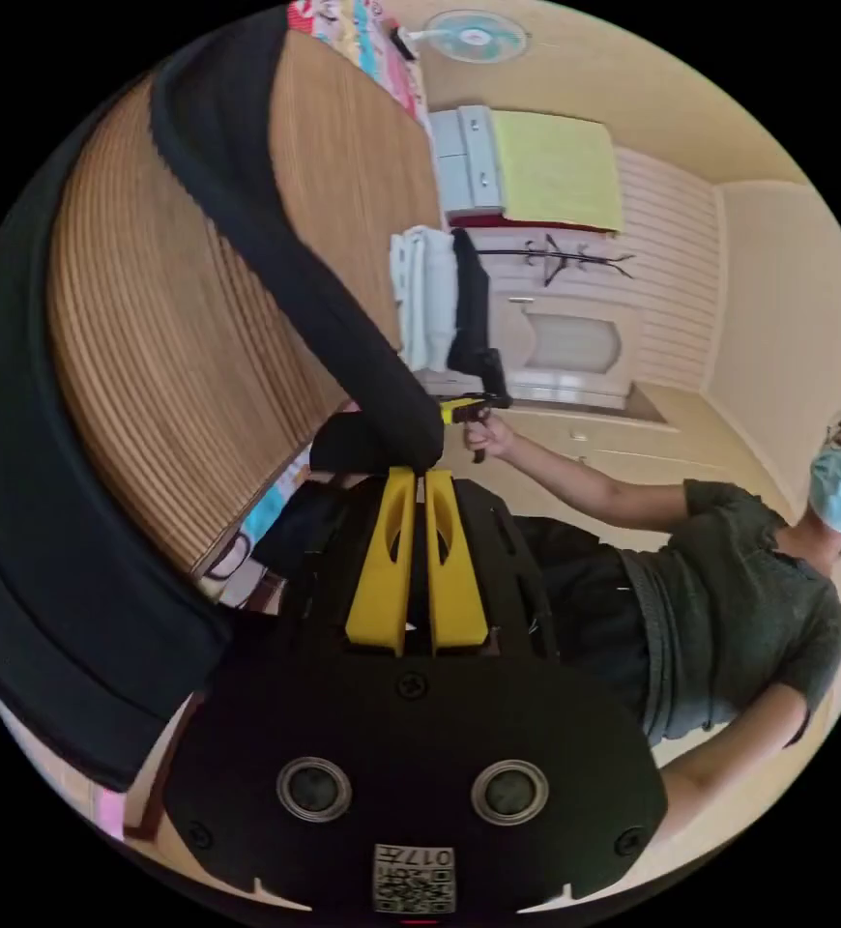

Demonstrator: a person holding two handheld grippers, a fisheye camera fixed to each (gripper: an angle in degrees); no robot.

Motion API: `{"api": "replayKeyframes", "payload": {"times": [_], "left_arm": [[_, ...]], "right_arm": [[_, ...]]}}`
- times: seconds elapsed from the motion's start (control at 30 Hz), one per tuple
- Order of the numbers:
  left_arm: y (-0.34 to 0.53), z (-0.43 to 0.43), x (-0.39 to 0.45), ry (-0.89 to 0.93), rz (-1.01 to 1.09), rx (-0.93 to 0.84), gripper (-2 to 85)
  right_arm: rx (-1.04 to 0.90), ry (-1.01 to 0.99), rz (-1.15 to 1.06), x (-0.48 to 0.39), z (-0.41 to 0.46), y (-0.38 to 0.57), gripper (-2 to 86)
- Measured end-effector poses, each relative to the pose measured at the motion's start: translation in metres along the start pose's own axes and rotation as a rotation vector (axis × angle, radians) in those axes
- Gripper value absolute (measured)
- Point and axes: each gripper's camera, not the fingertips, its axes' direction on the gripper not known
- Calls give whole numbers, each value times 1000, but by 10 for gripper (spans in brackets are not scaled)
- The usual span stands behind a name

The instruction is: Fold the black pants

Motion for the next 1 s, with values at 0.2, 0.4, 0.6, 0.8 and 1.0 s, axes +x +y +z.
{"api": "replayKeyframes", "payload": {"times": [0.2,0.4,0.6,0.8,1.0], "left_arm": [[42,38,-33,2,-388,229,-1],[2,56,64,-110,-263,282,104],[-80,96,157,-369,-117,96,174],[-88,145,181,-627,-20,-95,49],[-56,130,163,-455,-71,46,15]], "right_arm": [[31,-5,146,23,-7,-5,33],[-99,-32,-138,-37,-2,-6,32],[-212,-152,-372,-93,13,-25,31],[-484,55,-584,-138,38,-44,33],[-689,174,-624,-120,11,-110,55]]}}
